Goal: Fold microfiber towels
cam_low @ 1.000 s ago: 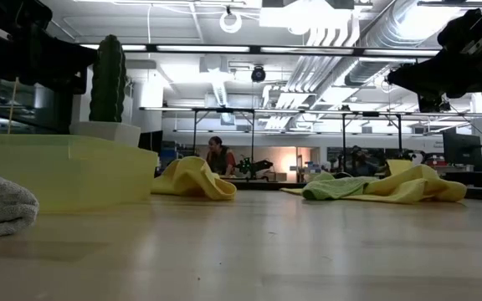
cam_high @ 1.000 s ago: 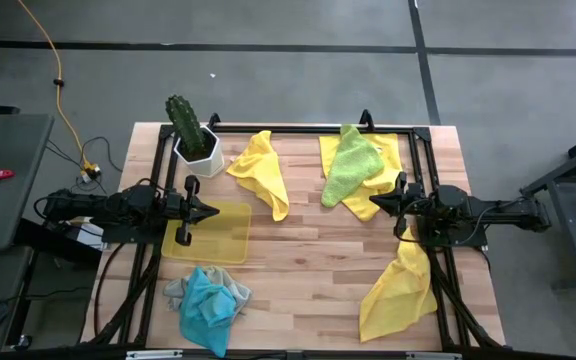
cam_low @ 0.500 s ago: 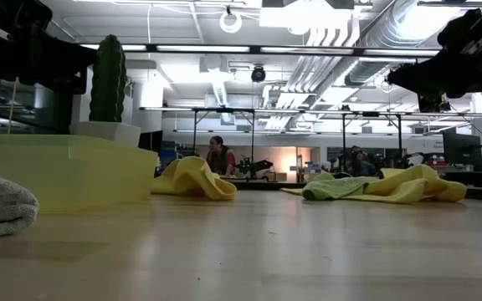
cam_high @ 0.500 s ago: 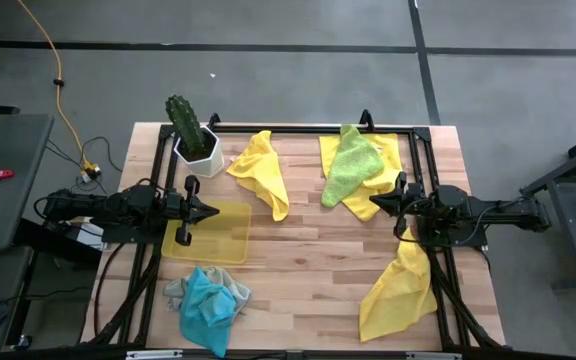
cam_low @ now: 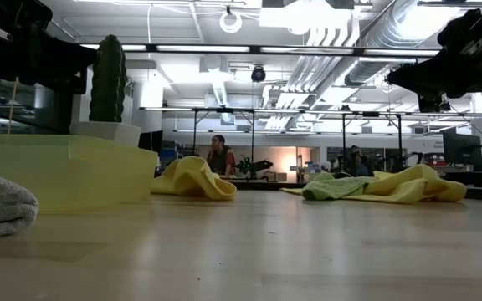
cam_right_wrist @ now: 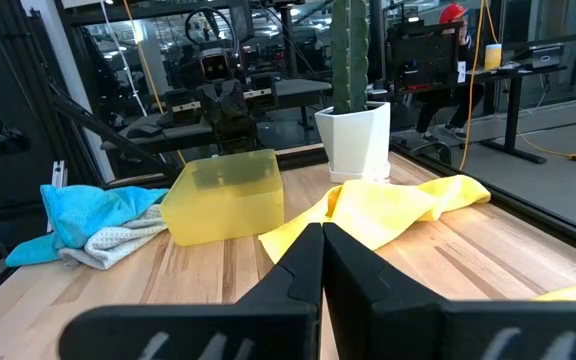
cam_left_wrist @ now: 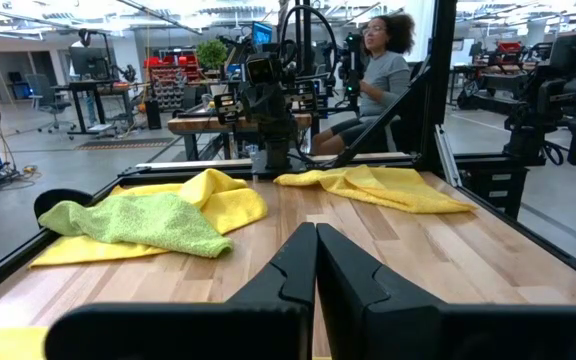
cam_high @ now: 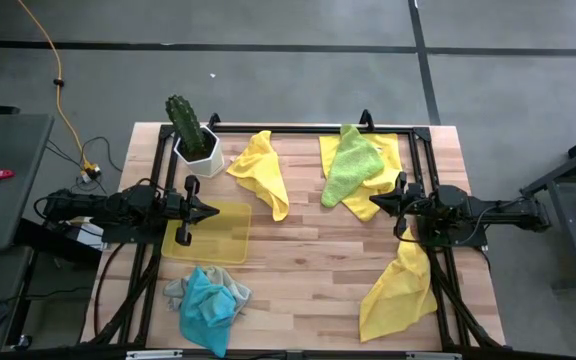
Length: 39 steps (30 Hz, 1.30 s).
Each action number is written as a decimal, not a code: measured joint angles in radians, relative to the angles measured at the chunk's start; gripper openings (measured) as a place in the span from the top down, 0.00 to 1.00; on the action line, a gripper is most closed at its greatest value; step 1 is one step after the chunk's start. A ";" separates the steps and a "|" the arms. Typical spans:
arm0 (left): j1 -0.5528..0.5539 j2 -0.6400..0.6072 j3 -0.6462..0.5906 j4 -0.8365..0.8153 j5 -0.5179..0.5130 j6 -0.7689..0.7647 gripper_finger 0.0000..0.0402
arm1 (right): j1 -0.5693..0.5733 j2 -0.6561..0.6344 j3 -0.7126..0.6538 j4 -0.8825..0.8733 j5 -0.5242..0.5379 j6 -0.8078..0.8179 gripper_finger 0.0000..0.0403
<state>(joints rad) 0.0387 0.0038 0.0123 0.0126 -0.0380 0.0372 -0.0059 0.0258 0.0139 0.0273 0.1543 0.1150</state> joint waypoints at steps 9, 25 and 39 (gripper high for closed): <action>0.000 0.000 0.000 0.000 0.000 0.000 0.99 | 0.000 0.000 0.000 0.000 0.000 0.000 1.00; 0.000 0.000 0.000 0.000 0.000 0.000 0.99 | 0.000 0.001 0.000 0.325 0.054 0.261 1.00; 0.000 0.000 0.000 0.000 0.000 0.000 0.99 | 0.000 0.026 0.000 0.624 0.212 0.369 1.00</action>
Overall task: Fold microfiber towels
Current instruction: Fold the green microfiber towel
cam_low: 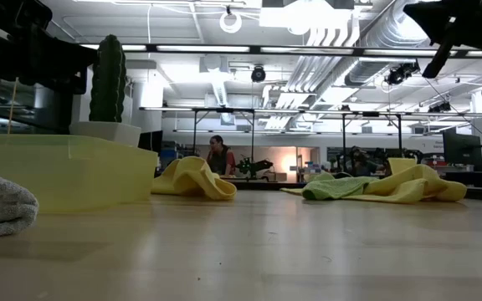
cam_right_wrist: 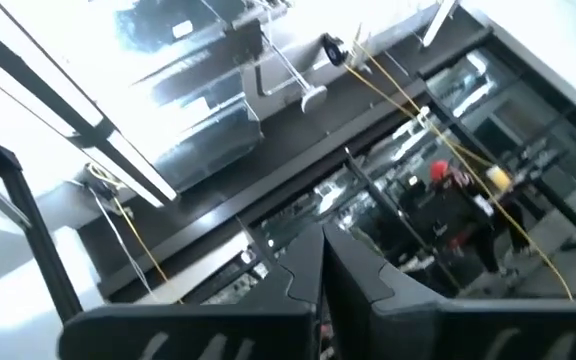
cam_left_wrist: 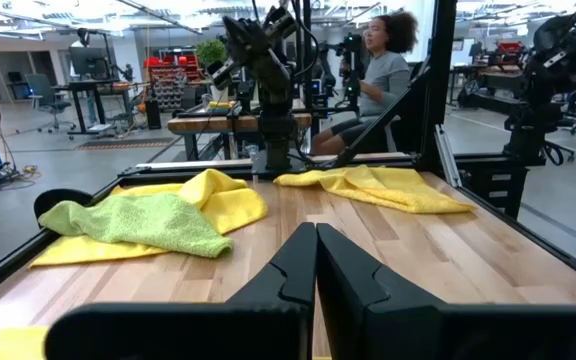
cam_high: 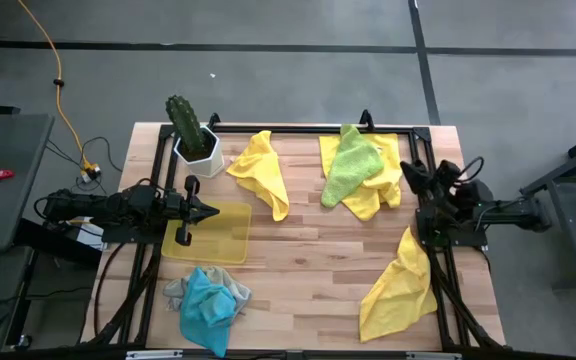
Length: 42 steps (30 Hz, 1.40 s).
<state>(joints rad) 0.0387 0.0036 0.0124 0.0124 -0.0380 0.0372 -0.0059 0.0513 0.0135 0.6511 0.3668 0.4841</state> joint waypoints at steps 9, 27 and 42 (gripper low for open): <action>0.000 0.000 0.000 0.005 0.000 0.000 0.99 | 0.000 0.233 0.105 -0.026 -0.070 -0.007 1.00; 0.001 0.026 0.022 0.448 -0.268 -0.469 0.99 | 0.000 0.634 0.439 -0.239 -0.135 -0.148 1.00; 0.000 0.490 0.501 -0.072 -0.236 -0.296 0.99 | -0.001 1.040 0.757 -1.020 -0.112 0.050 0.66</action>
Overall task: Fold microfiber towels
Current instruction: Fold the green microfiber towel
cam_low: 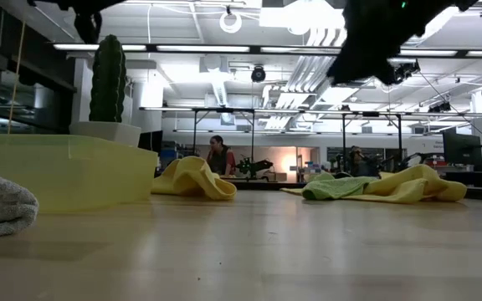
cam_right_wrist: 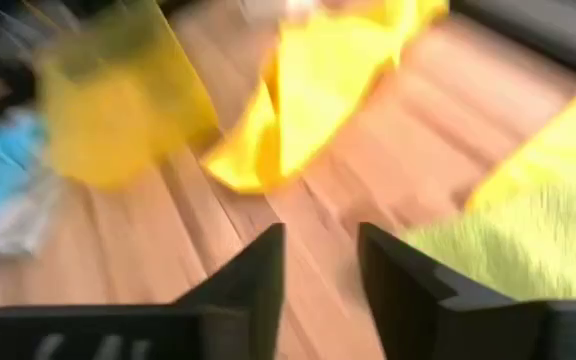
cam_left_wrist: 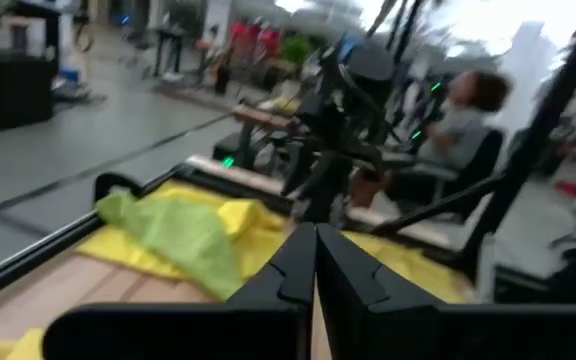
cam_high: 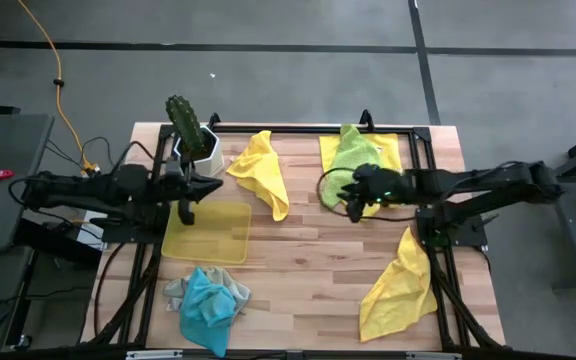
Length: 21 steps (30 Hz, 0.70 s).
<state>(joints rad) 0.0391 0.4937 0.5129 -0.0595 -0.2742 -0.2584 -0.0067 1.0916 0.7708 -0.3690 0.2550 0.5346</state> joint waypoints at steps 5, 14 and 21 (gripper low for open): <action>0.000 0.069 0.009 -0.014 -0.001 -0.001 0.95 | -0.003 0.179 0.000 -0.001 -0.012 0.080 0.52; 0.000 0.139 0.009 -0.006 0.002 -0.001 0.91 | -0.076 0.442 0.016 0.100 -0.047 0.147 0.49; 0.000 0.148 0.009 0.009 0.002 0.000 0.90 | -0.113 0.569 0.132 -0.010 -0.053 0.038 0.49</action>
<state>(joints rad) 0.0391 0.6415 0.5220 -0.0502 -0.2722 -0.2588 -0.1197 1.6607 0.9023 -0.3789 0.2019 0.5726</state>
